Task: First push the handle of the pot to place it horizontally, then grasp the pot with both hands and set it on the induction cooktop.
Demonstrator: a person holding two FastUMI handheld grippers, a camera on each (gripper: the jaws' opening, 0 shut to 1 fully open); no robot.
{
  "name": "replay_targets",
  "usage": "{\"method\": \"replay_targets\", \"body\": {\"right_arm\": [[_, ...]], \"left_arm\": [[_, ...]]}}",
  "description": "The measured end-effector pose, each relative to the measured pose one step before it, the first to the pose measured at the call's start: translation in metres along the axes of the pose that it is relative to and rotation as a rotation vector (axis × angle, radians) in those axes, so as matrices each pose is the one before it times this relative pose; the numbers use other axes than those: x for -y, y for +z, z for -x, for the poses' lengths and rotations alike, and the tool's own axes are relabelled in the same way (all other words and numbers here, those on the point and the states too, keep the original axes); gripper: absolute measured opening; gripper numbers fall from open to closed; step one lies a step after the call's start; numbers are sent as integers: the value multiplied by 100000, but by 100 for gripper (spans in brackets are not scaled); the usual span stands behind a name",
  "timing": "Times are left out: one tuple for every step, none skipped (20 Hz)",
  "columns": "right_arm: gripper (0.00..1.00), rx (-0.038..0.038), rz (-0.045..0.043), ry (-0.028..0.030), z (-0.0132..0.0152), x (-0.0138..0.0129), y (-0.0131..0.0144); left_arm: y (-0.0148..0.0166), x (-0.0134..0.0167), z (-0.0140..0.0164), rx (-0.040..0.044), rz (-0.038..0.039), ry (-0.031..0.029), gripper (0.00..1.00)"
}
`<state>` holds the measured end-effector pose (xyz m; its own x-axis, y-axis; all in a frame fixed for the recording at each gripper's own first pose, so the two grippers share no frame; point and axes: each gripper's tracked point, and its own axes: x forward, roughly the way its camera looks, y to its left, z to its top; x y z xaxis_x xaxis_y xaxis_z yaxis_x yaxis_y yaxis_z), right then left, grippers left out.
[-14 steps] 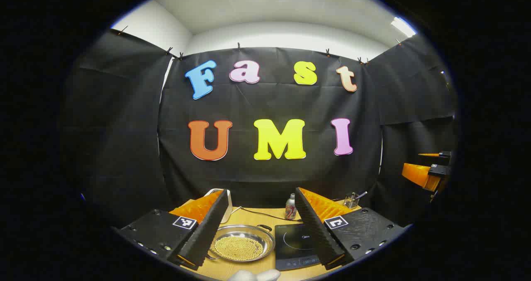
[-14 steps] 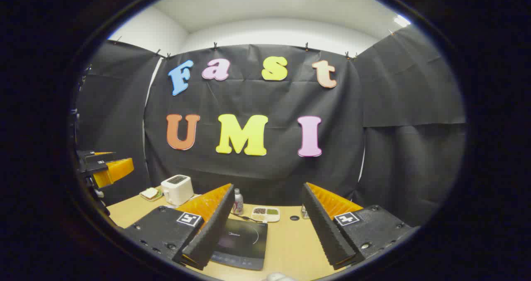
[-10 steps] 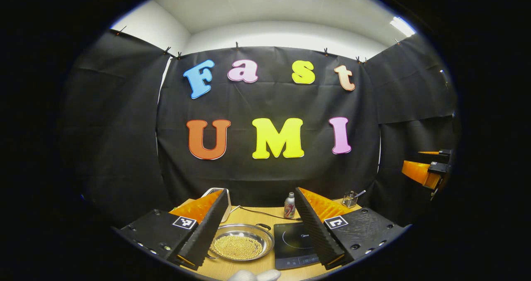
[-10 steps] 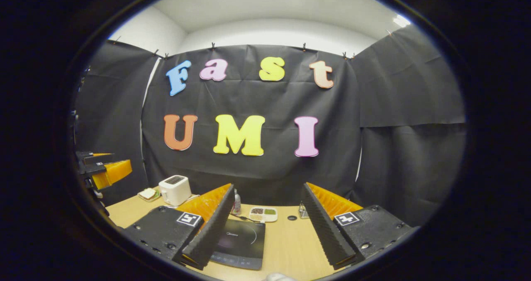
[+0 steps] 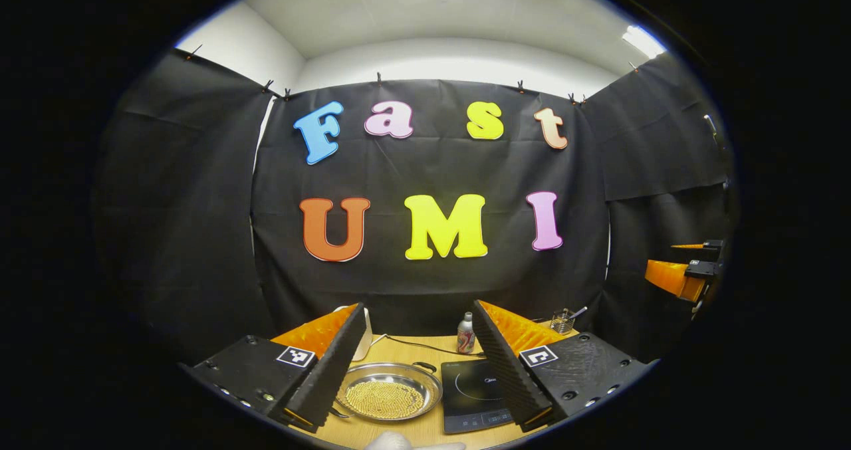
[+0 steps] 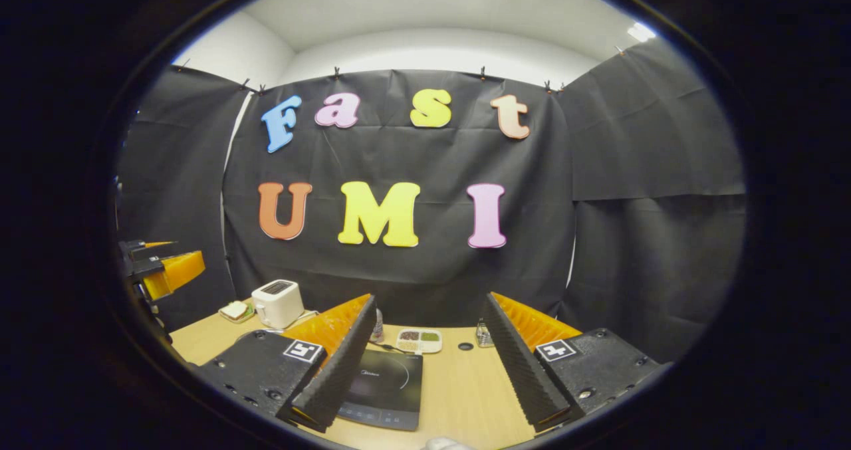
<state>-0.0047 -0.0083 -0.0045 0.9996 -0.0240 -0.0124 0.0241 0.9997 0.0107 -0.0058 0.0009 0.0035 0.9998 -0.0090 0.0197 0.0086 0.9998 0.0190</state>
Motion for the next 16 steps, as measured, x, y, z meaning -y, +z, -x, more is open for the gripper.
{"method": "replay_targets", "body": {"right_arm": [[100,-62,420,174,-31,-55,55],[100,-66,482,-58,-21,20,-21],[98,-147,302,-134,15,16,39],[100,-440,175,129,-12,-90,-263],[100,-536,102,29,-35,-52,-220],[98,-504,44,102,-21,-75,-70],[100,-377,29,140,19,-48,-79],[98,-302,173,-26,-66,-45,-162],[98,-358,319,137,-73,-32,-62],[100,-683,341,-36,-43,-20,-355],[100,-358,4,233,72,-89,-129],[98,-427,-110,-181,-22,-69,-151],[100,-507,-29,-76,-11,52,-115],[98,-385,21,-76,88,-73,-298],[98,-467,129,-486,-83,112,-95],[98,-464,2,-157,-92,69,-208]], "left_arm": [[-20,116,-45,-594,-368,-605,95],[-291,-134,39,-1051,-340,-104,77],[-339,-52,-150,-1629,-82,-1048,67],[-480,193,-81,-1798,452,-544,56],[-346,-142,-132,-1747,313,-87,47],[-316,-6,-76,-1614,275,-290,32],[-615,111,-213,-1822,591,-1023,17],[-750,147,-173,-2704,717,-1080,8],[-932,361,-135,-2909,1086,-2517,0],[-843,292,-41,-3081,1058,-1575,0],[-1127,159,-604,-3895,1384,-2134,0],[-1274,262,-120,-4821,1362,-2287,0],[-1291,74,-517,-4205,731,-1823,0],[-1579,-171,-145,-4161,-315,-577,0],[-1748,-475,-1181,-5407,-474,-634,0],[-2231,-262,-514,-6270,-167,-347,0]]}}
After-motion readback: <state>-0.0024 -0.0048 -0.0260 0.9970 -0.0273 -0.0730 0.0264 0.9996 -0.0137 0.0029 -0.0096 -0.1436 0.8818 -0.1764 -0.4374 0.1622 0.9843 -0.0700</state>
